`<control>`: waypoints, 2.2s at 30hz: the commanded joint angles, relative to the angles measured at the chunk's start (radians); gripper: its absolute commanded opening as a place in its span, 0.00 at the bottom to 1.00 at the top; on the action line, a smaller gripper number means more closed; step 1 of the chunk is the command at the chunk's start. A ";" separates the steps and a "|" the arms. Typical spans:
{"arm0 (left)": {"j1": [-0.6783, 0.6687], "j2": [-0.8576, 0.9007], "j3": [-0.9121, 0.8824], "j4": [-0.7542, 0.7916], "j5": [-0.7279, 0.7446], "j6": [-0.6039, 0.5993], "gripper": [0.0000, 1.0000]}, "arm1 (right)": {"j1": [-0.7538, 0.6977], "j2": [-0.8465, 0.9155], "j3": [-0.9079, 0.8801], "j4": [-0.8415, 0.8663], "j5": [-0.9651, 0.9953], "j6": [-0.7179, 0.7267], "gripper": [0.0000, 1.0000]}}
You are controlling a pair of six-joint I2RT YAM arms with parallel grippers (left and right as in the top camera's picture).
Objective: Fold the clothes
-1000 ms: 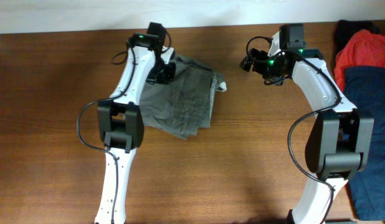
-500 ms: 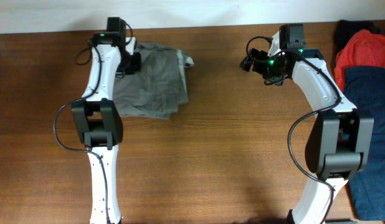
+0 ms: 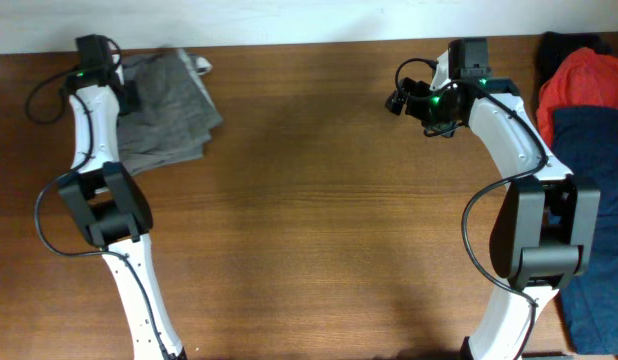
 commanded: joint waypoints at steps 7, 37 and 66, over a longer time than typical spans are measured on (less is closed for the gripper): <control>0.080 0.040 0.006 0.228 -0.021 0.056 0.08 | -0.002 0.002 0.002 0.000 0.009 0.004 0.99; 0.048 -0.416 -0.009 -0.620 0.192 -0.082 0.00 | -0.002 0.002 0.002 0.000 0.009 0.004 0.99; 0.155 -0.278 -0.558 -0.074 0.101 -0.185 0.01 | -0.002 0.002 0.002 0.000 0.009 0.004 0.99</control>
